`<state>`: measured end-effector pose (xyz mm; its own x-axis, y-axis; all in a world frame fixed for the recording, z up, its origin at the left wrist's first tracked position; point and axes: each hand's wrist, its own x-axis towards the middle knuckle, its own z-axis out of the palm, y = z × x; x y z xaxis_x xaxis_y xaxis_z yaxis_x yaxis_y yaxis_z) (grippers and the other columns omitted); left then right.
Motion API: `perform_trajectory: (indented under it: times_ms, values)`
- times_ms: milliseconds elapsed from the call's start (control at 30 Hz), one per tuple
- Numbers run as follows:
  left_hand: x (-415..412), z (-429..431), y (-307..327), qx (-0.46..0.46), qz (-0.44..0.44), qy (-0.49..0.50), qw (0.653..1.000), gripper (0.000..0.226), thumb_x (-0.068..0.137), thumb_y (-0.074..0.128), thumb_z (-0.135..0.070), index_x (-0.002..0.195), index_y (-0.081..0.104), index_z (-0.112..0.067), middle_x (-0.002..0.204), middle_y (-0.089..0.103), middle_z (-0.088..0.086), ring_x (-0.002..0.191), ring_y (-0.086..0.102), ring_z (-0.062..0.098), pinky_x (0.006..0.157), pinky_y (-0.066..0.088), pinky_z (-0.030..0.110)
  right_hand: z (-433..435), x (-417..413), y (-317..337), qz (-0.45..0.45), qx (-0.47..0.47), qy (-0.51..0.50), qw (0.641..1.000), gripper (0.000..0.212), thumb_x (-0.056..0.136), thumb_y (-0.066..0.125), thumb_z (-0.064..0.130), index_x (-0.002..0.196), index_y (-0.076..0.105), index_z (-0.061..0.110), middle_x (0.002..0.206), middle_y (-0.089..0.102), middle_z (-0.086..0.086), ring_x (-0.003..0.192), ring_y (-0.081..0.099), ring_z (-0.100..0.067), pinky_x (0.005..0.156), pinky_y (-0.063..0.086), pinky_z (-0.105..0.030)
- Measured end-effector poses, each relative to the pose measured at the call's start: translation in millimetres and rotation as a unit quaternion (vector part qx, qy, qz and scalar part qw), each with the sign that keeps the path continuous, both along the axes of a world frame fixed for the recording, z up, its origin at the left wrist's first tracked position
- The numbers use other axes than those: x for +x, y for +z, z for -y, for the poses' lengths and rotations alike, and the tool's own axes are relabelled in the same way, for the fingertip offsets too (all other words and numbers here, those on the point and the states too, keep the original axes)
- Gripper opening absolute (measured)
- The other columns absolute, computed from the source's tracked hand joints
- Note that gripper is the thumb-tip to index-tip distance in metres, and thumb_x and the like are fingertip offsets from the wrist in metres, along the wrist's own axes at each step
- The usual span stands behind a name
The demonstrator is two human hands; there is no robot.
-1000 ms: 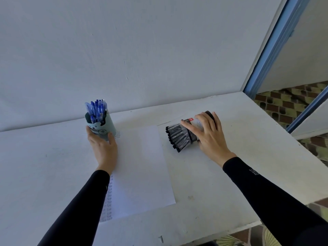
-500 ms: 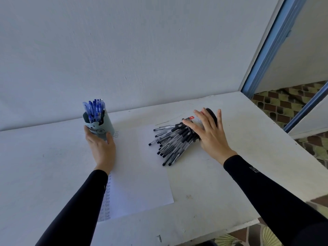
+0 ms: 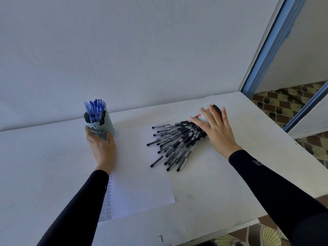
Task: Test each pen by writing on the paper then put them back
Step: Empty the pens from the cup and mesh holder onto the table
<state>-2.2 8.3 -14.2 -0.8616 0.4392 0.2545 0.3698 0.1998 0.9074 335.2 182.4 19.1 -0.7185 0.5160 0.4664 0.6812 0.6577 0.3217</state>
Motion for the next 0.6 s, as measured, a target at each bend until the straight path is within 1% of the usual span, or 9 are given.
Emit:
perform_trajectory:
  times_ms: [67, 200, 300, 433, 467, 500, 533, 567, 600]
  values:
    - [0.1, 0.1, 0.0, 0.002, 0.002, -0.003, 1.0, 0.077, 0.095, 0.054, -0.009, 0.154, 0.004, -0.013, 0.153, 0.021, 0.01, 0.137, 0.032, 0.022, 0.093, 0.035, 0.015, -3.9, 1.7, 0.8, 0.0, -0.005, -0.01, 1.0, 0.106, 0.064, 0.06, -0.021, 0.152, 0.032, 0.032, 0.156, 0.031, -0.015, 0.148, 0.016, -0.039, 0.12, -0.008, -0.055]
    - [-0.4, 0.0, -0.4, -0.001, 0.001, 0.003, 1.0, 0.077, 0.095, 0.054, -0.009, 0.154, 0.005, -0.011, 0.152, 0.022, 0.012, 0.137, 0.032, 0.023, 0.097, 0.033, 0.019, -10.3, 8.3, 1.5, -0.015, -0.018, -0.037, 0.999, 0.102, 0.067, 0.059, -0.021, 0.152, 0.033, 0.028, 0.155, 0.032, -0.017, 0.148, 0.017, -0.039, 0.12, -0.006, -0.055]
    - [-0.7, 0.3, -0.3, 0.001, 0.005, 0.0, 1.0, 0.077, 0.095, 0.055, -0.009, 0.154, 0.005, -0.011, 0.153, 0.022, 0.012, 0.137, 0.032, 0.024, 0.097, 0.034, 0.019, -13.5, 12.8, 0.6, -0.026, -0.042, -0.062, 0.997, 0.102, 0.067, 0.06, -0.021, 0.153, 0.03, 0.025, 0.155, 0.032, -0.016, 0.148, 0.018, -0.038, 0.12, 0.0, -0.054]
    - [-1.1, -0.3, 0.9, 0.007, 0.007, -0.002, 1.0, 0.078, 0.092, 0.058, -0.009, 0.153, 0.009, -0.011, 0.151, 0.025, 0.012, 0.135, 0.034, 0.024, 0.096, 0.037, 0.016, -16.2, 15.1, 1.4, -0.065, -0.053, -0.099, 0.992, 0.098, 0.067, 0.064, -0.02, 0.152, 0.03, 0.015, 0.149, 0.04, -0.013, 0.146, 0.024, -0.037, 0.121, 0.007, -0.053]
    - [-4.1, -0.6, -0.1, 0.01, 0.01, -0.001, 1.0, 0.079, 0.09, 0.061, -0.01, 0.152, 0.012, -0.009, 0.15, 0.027, 0.014, 0.134, 0.035, 0.025, 0.098, 0.04, 0.019, -16.4, 13.8, 3.2, -0.079, -0.052, -0.104, 0.99, 0.096, 0.066, 0.066, -0.019, 0.15, 0.032, 0.013, 0.148, 0.041, -0.013, 0.145, 0.025, -0.037, 0.121, 0.007, -0.053]
    - [-7.3, -0.9, -0.9, 0.016, 0.019, 0.001, 1.0, 0.079, 0.087, 0.065, -0.013, 0.15, 0.017, -0.007, 0.148, 0.029, 0.015, 0.133, 0.037, 0.028, 0.102, 0.044, 0.028, -16.9, 11.2, 5.1, -0.1, -0.053, -0.105, 0.988, 0.094, 0.066, 0.068, -0.017, 0.148, 0.034, 0.013, 0.148, 0.04, -0.013, 0.144, 0.025, -0.037, 0.12, 0.008, -0.054]
    - [-10.6, -1.2, -2.5, 0.023, 0.03, 0.003, 0.999, 0.08, 0.084, 0.068, -0.018, 0.147, 0.021, -0.006, 0.146, 0.032, 0.017, 0.132, 0.039, 0.031, 0.102, 0.046, 0.039, -17.4, 6.4, 8.5, -0.13, -0.062, -0.102, 0.984, 0.092, 0.066, 0.07, -0.015, 0.147, 0.036, 0.012, 0.148, 0.04, -0.013, 0.144, 0.025, -0.038, 0.12, 0.01, -0.055]
    - [-12.7, -1.4, -3.2, 0.026, 0.038, 0.004, 0.999, 0.082, 0.081, 0.07, -0.022, 0.145, 0.022, -0.005, 0.144, 0.033, 0.017, 0.131, 0.04, 0.032, 0.101, 0.047, 0.047, -18.3, -0.5, 12.3, -0.172, -0.077, -0.092, 0.978, 0.09, 0.067, 0.073, -0.012, 0.145, 0.036, 0.011, 0.149, 0.039, -0.014, 0.144, 0.025, -0.039, 0.119, 0.012, -0.057]
    - [-14.0, -2.1, -3.7, 0.027, 0.045, 0.002, 0.999, 0.086, 0.08, 0.073, -0.024, 0.146, 0.021, -0.006, 0.145, 0.032, 0.016, 0.131, 0.04, 0.03, 0.101, 0.047, 0.048, -18.3, -9.8, 16.4, -0.214, -0.096, -0.077, 0.969, 0.088, 0.068, 0.074, -0.009, 0.145, 0.037, 0.01, 0.15, 0.038, -0.016, 0.144, 0.025, -0.04, 0.119, 0.014, -0.058]
